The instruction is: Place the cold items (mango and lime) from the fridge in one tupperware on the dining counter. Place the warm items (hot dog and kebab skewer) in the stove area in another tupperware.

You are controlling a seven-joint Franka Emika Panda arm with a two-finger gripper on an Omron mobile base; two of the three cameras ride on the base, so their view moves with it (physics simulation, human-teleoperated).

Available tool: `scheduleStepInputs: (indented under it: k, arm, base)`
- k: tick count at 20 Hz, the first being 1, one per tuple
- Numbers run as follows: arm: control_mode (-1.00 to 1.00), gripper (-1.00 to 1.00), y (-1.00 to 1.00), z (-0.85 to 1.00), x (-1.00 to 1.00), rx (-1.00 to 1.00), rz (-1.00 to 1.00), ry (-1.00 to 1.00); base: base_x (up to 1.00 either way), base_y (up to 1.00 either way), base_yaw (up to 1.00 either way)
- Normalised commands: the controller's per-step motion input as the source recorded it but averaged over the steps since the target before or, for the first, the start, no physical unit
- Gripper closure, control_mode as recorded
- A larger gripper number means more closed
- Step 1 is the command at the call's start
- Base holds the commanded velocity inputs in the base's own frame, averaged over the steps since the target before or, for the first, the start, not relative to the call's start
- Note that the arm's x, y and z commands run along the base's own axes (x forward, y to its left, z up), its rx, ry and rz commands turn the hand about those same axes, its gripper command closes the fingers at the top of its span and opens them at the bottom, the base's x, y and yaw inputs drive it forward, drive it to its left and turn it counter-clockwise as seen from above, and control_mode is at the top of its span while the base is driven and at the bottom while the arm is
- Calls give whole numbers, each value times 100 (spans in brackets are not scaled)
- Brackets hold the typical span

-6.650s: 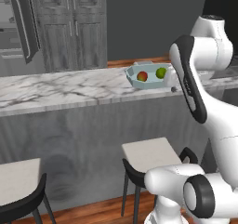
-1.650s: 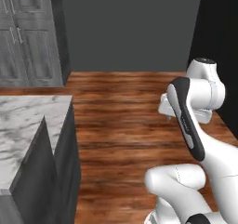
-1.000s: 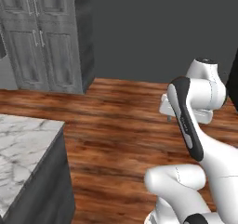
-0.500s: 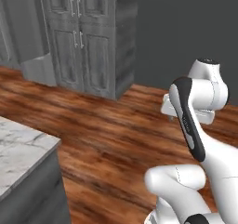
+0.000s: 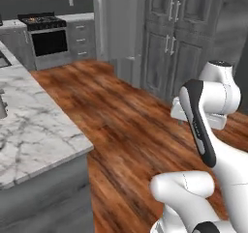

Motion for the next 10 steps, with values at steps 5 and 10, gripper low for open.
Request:
scheduleStepInputs:
  k: [5, 10]
  arm:
    - [100, -100, 0, 0, 0, 0, 0, 0]
    - [100, -100, 0, 0, 0, 0, 0, 0]
  base:
    - [55, -32, 82]
    - [6, -98, 39]
